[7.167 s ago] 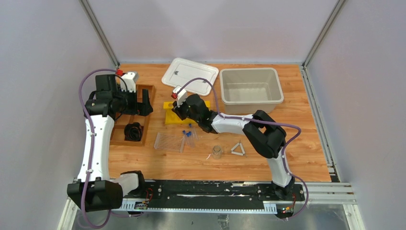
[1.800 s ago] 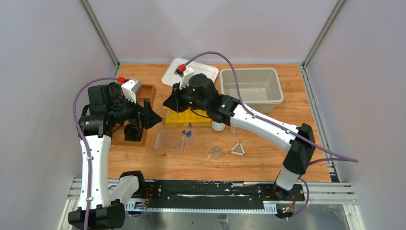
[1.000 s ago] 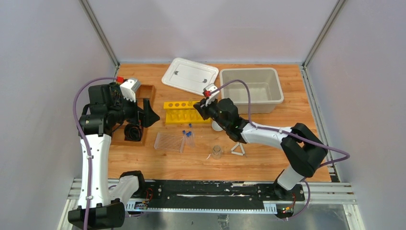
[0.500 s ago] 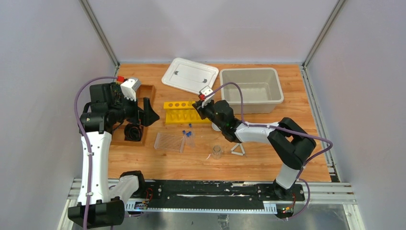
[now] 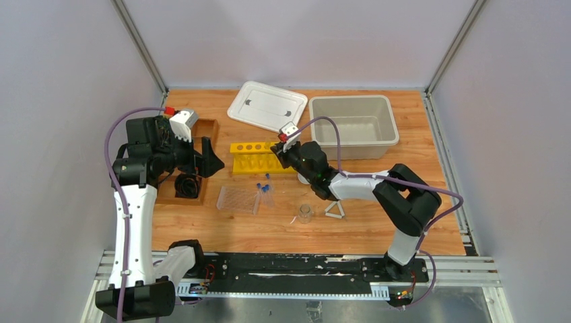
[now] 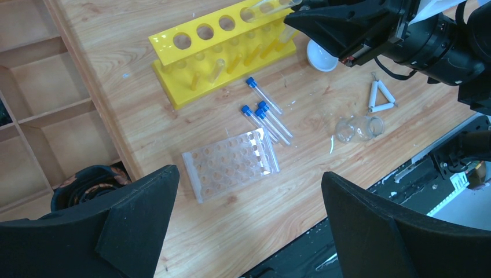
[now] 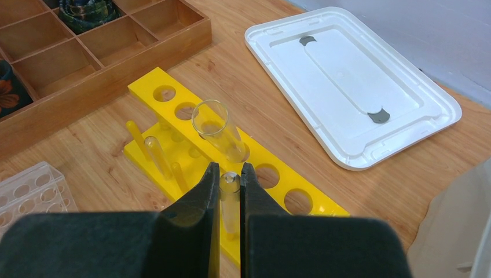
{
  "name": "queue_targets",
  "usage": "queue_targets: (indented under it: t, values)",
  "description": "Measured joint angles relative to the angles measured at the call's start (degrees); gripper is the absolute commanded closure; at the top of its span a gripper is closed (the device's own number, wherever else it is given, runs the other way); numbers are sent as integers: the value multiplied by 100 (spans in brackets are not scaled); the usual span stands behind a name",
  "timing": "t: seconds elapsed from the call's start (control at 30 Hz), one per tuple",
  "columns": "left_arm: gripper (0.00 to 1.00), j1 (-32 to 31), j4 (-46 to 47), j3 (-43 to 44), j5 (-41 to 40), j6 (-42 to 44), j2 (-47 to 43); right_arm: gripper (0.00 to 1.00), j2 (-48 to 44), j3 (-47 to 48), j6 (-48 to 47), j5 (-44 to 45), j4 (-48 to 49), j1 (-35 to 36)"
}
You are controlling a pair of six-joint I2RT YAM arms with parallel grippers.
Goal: Organize the chemistry lab equipment
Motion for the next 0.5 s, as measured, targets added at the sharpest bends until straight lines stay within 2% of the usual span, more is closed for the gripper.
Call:
queue_targets:
  t: [0.5]
  values:
    - [0, 0, 11, 92, -17, -2, 0, 100, 240, 0, 22, 11, 94, 0]
